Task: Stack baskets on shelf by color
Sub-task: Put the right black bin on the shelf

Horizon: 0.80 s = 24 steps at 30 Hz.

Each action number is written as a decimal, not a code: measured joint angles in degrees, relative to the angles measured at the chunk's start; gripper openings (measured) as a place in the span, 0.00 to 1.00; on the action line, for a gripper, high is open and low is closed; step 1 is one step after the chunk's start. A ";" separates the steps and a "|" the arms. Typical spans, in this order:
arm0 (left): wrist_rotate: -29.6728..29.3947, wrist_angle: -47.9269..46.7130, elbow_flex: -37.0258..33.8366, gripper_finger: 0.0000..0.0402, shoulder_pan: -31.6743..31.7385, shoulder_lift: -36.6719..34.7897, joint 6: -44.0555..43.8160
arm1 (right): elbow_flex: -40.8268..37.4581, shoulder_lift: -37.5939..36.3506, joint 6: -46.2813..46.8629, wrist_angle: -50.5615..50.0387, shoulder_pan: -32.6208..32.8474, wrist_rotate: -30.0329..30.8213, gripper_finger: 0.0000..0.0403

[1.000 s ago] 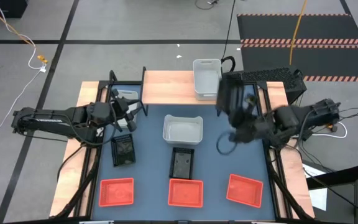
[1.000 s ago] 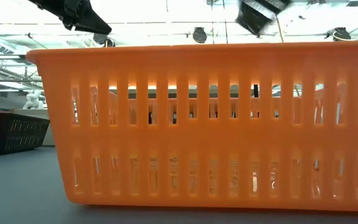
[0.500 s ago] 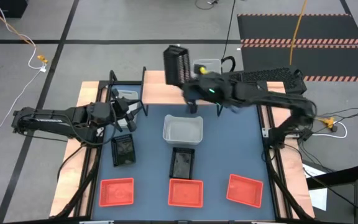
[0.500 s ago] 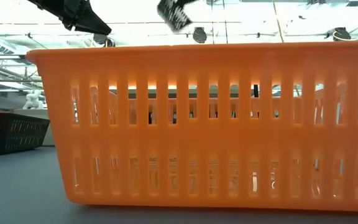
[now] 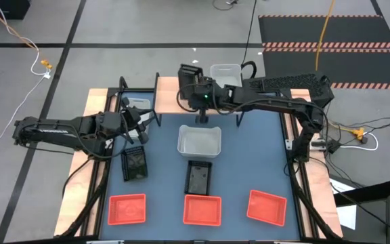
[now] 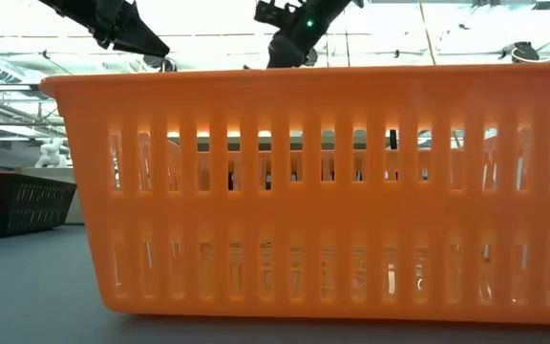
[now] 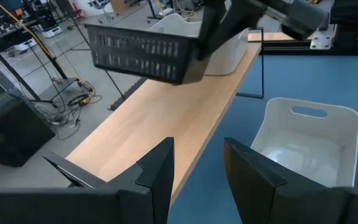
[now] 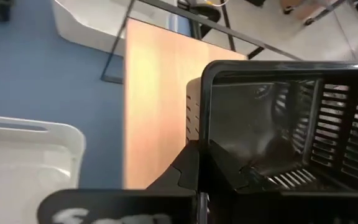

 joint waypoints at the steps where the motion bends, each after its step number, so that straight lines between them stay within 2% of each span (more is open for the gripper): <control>1: 0.01 0.06 0.00 0.35 0.00 0.00 -0.18 | 0.00 0.00 0.46 -0.18 0.03 -0.07 0.01; 16: 0.01 0.20 0.00 0.35 0.00 0.00 -1.08 | -0.26 -0.02 5.64 -5.80 -0.06 -0.03 0.02; 24: 0.01 0.21 0.00 0.35 0.00 0.00 -1.06 | -0.33 -0.02 6.61 -7.30 -1.13 1.58 0.12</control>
